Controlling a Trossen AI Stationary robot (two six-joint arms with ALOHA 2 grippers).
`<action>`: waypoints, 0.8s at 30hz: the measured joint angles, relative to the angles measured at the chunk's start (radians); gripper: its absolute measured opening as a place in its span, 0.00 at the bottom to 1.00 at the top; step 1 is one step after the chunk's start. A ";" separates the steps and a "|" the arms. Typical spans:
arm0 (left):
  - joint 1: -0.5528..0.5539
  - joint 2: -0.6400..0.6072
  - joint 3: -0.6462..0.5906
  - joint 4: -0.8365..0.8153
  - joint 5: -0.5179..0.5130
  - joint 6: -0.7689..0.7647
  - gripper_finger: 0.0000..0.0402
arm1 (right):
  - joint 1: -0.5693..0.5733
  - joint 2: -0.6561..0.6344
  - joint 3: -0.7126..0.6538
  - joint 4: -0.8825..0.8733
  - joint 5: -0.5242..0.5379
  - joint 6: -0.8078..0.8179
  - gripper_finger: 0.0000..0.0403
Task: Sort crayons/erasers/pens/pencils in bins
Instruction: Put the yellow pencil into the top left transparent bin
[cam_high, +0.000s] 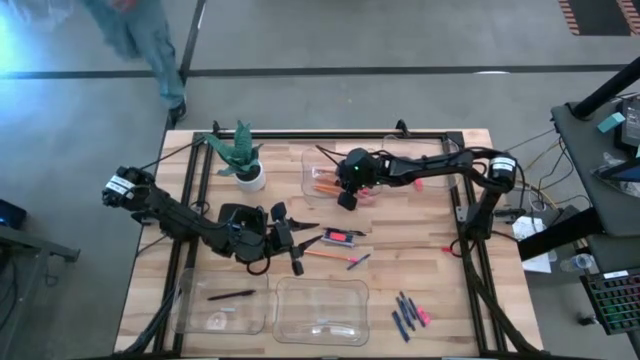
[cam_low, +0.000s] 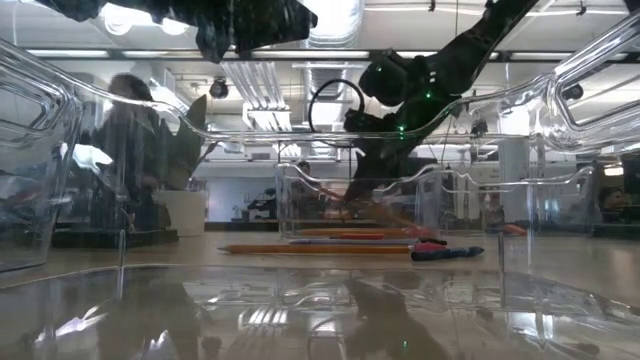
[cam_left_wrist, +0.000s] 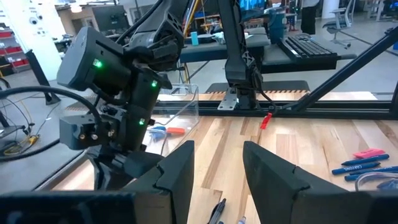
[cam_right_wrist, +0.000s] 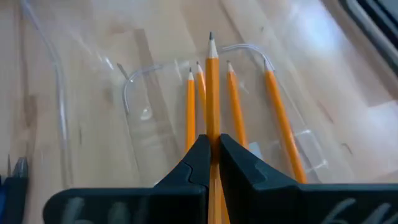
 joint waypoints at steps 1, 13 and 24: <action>0.001 0.000 0.000 0.000 0.000 0.000 0.31 | -0.003 0.005 0.000 0.001 -0.007 0.000 0.03; 0.002 0.000 -0.001 0.000 0.000 0.000 0.31 | -0.035 0.055 0.000 0.005 -0.020 0.003 0.03; 0.002 0.000 -0.002 0.000 0.000 0.000 0.31 | -0.045 0.060 0.004 0.050 -0.012 0.017 0.10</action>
